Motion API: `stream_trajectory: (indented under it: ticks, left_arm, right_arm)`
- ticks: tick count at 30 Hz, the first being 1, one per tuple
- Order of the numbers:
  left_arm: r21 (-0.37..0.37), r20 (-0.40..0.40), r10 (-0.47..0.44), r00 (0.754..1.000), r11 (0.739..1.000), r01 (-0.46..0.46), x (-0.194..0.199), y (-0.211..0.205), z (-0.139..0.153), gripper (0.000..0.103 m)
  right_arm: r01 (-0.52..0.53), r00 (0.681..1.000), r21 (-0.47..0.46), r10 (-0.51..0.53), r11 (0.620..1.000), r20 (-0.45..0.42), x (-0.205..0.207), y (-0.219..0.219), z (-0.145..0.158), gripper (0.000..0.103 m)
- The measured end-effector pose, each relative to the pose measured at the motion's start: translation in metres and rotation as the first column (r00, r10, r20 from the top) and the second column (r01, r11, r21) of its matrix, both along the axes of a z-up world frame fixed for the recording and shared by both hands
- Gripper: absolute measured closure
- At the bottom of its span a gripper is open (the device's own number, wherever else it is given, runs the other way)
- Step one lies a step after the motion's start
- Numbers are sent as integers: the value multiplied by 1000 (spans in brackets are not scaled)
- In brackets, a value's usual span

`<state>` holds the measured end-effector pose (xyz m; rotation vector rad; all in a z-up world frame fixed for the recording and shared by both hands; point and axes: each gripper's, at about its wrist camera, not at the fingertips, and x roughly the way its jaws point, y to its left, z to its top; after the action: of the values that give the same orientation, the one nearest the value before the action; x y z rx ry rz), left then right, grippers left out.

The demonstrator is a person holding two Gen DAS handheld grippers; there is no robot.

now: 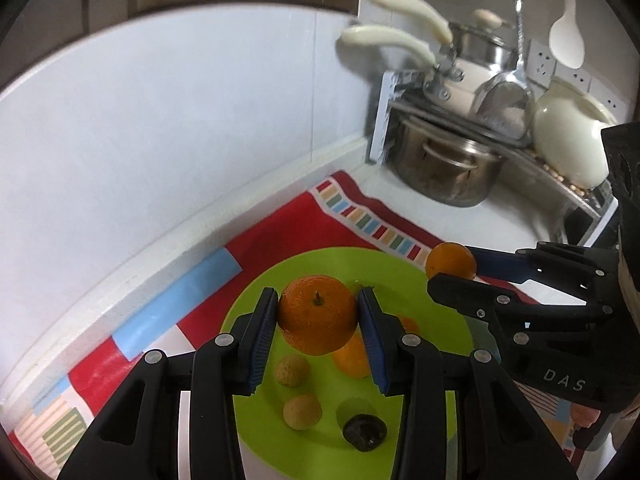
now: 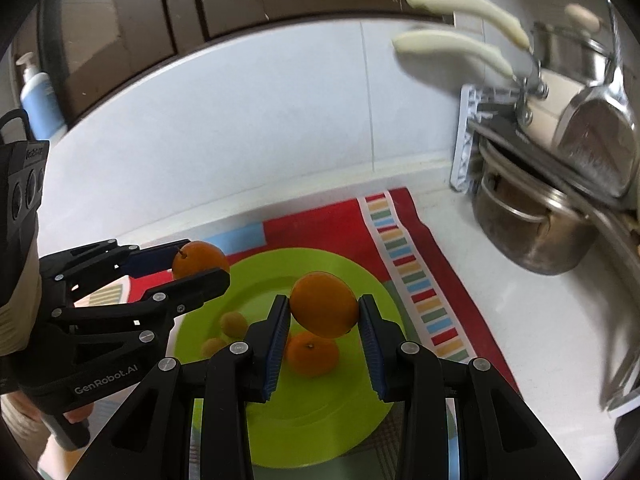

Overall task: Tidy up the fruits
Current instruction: 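Carry both oranges onto the green plate and open both grippers, then lift both open grippers off the plate and move back toward the fruits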

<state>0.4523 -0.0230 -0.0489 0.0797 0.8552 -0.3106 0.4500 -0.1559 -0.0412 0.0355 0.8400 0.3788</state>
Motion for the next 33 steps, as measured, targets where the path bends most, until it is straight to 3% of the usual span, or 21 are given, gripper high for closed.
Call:
stream_trajectory:
  ticks: [7,19,22,33]
  left_arm:
    - [0,-73,13,997,1000,-13,20,-1,-25,62]
    - [19,-89,13,996,1000,-12,27,-4,-35,62]
    - [23,-65,23,998,999,-22,24,-2,-29,56]
    - [60,73,54,996,996,-59,-31,8,20,51]
  right_arm:
    - [-4,999,5,4,1000,-51,16,1,-21,67]
    - [-2,997,-21,0,1000,-74,26,13,-33,66]
    - [9,997,-24,-11,1000,-70,28,12,-31,56]
    - [35,999,-19,-35,999,32,-11,-2,7,56]
